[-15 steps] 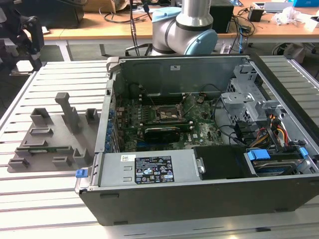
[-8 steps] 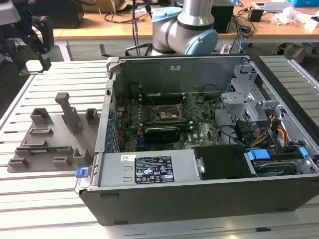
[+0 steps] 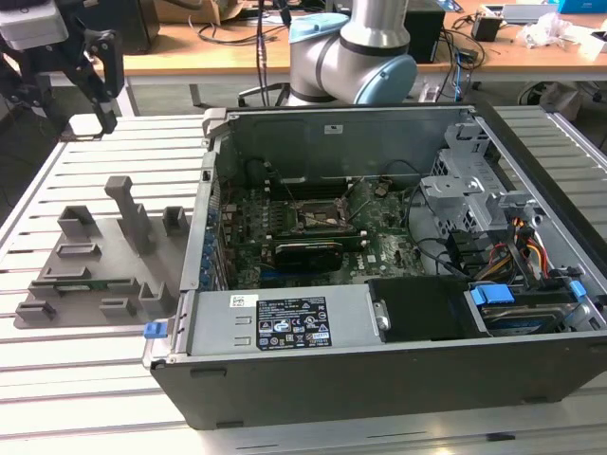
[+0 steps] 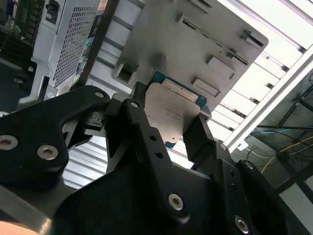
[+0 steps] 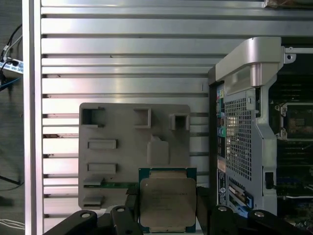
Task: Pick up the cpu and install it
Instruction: 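Pick up the cpu and move it towards the insertion slot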
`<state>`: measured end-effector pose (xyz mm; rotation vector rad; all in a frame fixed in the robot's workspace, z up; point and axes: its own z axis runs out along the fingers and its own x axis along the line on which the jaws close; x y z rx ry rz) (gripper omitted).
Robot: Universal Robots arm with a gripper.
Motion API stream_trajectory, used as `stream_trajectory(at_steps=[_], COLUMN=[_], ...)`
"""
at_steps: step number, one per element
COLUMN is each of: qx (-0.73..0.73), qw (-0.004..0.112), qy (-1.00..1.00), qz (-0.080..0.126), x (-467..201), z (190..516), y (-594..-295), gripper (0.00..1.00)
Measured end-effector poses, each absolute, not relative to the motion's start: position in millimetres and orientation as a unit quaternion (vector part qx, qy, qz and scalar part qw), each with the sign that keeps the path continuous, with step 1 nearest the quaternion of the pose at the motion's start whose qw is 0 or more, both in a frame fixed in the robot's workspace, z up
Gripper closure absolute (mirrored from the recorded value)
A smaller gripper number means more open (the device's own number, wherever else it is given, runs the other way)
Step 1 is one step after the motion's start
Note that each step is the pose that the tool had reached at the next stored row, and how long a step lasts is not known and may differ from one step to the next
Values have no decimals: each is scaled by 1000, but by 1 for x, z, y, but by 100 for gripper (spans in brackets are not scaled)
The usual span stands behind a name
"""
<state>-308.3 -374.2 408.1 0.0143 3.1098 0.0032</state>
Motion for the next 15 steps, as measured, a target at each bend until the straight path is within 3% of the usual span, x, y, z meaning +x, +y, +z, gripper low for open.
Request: stream_trajectory(at_steps=[15], qx=[5], qw=[16], qy=[1000], qz=[1], x=[-261], z=[408], y=[-374], gripper=[45])
